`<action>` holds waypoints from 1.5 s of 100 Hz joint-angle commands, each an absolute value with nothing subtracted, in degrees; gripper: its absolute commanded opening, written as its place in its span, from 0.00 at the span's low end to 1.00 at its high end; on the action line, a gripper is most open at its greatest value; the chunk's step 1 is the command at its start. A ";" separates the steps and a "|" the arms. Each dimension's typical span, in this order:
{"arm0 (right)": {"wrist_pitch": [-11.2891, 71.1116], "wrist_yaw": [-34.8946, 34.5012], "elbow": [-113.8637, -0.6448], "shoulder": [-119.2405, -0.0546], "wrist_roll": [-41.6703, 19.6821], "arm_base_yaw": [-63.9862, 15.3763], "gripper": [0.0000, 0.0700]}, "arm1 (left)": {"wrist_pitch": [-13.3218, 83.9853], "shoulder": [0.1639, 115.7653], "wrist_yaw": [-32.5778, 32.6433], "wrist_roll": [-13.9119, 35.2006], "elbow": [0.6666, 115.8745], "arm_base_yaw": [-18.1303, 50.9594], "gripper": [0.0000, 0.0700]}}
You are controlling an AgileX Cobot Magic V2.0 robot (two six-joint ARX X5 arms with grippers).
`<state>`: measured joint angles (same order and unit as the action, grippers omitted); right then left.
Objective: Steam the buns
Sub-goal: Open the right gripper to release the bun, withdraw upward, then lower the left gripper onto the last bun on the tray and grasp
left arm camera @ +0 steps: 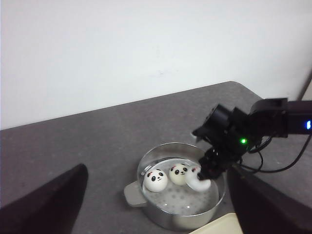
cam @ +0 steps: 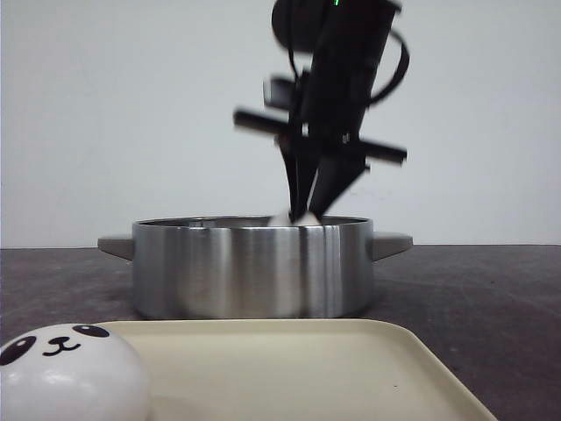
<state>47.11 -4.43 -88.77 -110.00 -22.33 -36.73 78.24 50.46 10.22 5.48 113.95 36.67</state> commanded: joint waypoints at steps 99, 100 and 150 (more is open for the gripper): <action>48.16 -0.75 -102.69 -94.52 -11.94 -40.62 0.00 | 78.24 50.96 1.13 14.63 97.43 37.10 0.79; 47.88 -0.54 -102.69 -93.80 -11.64 -40.88 0.00 | 78.08 50.96 0.86 14.63 96.60 37.10 0.79; 55.02 14.33 -102.67 -67.37 -5.13 -53.71 0.00 | 58.06 50.94 -5.63 14.79 64.75 37.17 0.79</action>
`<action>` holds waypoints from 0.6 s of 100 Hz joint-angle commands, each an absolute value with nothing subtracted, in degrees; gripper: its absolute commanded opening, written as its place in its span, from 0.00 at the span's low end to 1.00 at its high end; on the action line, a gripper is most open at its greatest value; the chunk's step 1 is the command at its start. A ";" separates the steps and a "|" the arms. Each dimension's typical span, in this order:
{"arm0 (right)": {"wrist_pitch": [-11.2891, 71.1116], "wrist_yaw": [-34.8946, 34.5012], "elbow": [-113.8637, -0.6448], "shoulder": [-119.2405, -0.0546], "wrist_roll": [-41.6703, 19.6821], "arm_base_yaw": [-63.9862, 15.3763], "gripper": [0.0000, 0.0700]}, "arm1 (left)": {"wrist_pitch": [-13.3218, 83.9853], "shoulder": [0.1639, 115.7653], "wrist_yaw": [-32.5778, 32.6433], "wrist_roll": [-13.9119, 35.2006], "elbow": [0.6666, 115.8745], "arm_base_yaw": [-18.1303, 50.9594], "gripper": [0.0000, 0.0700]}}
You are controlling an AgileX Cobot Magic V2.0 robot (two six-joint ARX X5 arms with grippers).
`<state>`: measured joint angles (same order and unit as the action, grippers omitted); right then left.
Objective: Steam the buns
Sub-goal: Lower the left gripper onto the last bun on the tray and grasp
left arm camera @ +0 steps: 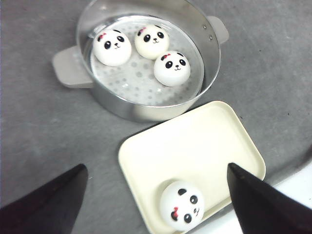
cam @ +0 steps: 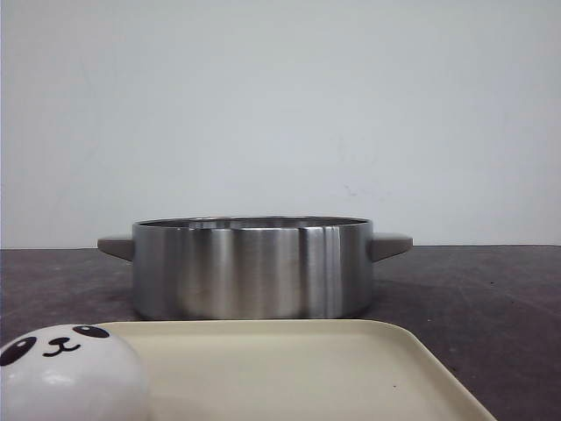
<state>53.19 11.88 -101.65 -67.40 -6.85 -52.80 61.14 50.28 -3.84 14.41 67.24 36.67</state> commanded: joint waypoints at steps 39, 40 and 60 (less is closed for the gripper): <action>64.97 23.24 -102.63 -60.73 -5.13 -54.02 0.00 | 49.17 56.95 -7.94 14.33 54.50 37.54 0.79; 64.97 23.35 -102.63 -60.60 -5.13 -54.02 0.00 | 49.06 57.30 -7.94 14.28 54.50 37.54 0.79; 65.34 24.51 -102.37 -59.33 -5.15 -53.98 0.00 | 50.70 63.64 -7.99 16.21 54.50 38.22 0.79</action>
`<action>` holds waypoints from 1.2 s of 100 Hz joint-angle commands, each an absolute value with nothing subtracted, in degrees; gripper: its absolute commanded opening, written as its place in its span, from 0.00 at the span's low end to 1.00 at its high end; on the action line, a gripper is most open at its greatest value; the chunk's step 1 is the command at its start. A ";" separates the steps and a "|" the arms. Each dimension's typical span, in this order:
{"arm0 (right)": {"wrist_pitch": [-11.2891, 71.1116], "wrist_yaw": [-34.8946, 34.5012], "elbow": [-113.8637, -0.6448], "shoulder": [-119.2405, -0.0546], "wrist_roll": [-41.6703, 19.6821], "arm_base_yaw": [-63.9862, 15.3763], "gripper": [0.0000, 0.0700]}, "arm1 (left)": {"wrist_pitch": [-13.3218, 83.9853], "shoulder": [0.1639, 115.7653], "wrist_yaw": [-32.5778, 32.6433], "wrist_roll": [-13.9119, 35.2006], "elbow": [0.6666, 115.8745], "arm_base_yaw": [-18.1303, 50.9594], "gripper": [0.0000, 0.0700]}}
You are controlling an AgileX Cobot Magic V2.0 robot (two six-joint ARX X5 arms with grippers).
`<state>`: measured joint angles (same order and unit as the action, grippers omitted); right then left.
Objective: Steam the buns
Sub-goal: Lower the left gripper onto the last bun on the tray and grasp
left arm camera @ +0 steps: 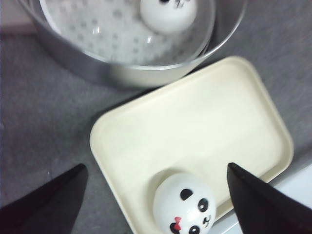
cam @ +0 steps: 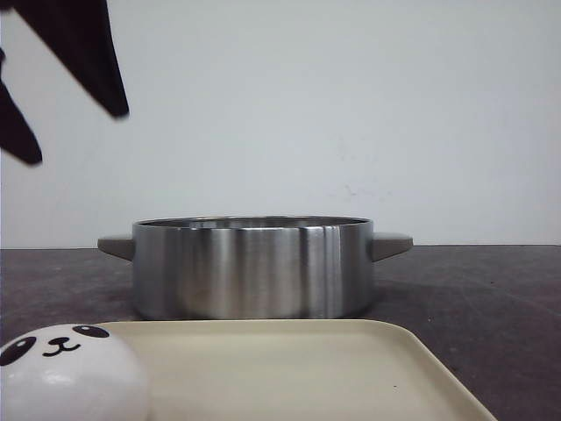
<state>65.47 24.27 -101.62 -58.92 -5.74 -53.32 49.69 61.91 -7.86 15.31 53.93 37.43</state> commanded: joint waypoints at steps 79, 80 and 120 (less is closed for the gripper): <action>67.75 24.95 -102.32 -57.49 -5.76 -53.98 0.00 | 53.01 83.31 -8.21 23.57 53.54 51.03 0.79; 67.81 25.08 -102.32 -57.43 -5.80 -53.98 0.00 | 53.06 83.55 -8.21 23.55 53.54 51.13 0.79; 69.25 26.02 -102.32 -54.02 -6.07 -53.98 0.00 | 51.03 88.97 -7.97 22.15 53.54 53.28 0.22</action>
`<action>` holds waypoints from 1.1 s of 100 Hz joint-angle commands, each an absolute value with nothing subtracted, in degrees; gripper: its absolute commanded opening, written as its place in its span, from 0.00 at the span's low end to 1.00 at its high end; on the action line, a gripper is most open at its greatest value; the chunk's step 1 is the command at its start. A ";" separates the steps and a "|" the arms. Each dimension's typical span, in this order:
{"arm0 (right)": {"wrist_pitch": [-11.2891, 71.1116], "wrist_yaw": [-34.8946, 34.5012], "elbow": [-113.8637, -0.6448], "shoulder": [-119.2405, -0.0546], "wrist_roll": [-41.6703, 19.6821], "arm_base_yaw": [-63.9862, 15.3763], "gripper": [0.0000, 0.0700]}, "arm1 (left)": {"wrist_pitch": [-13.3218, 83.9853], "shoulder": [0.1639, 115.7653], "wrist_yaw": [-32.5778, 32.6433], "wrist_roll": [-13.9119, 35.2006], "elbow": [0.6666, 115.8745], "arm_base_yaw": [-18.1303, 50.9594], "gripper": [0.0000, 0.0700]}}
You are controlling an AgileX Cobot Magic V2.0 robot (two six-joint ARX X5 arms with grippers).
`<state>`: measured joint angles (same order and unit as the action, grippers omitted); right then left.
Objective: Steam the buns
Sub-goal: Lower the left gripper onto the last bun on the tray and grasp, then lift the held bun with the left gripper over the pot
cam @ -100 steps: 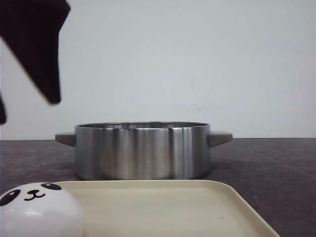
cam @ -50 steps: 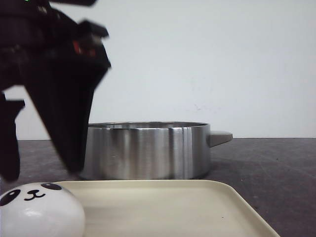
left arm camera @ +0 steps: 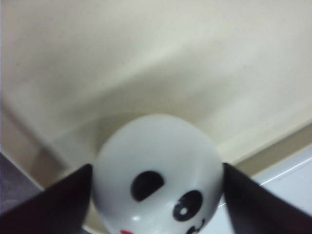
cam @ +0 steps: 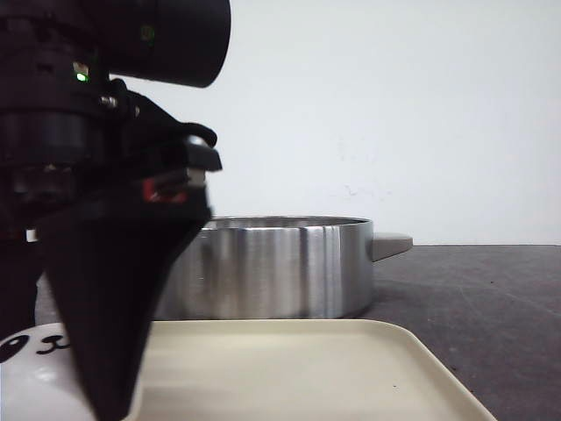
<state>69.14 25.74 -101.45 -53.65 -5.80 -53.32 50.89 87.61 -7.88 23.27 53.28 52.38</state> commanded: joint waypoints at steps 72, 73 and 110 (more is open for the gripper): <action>72.49 28.53 -102.32 -52.29 -7.05 -53.98 0.00 | 59.81 84.55 6.11 0.16 77.97 53.06 0.00; 72.49 28.53 -102.32 -52.29 -7.05 -53.98 0.00 | 59.22 84.55 6.48 -0.47 78.37 52.95 0.00; 74.67 28.53 -102.32 -52.27 -7.14 -53.98 0.00 | 44.51 90.63 9.13 -19.57 80.29 42.63 0.00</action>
<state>74.41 28.32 -101.43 -51.83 -6.42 -53.32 43.92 87.81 9.08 -14.39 79.46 43.40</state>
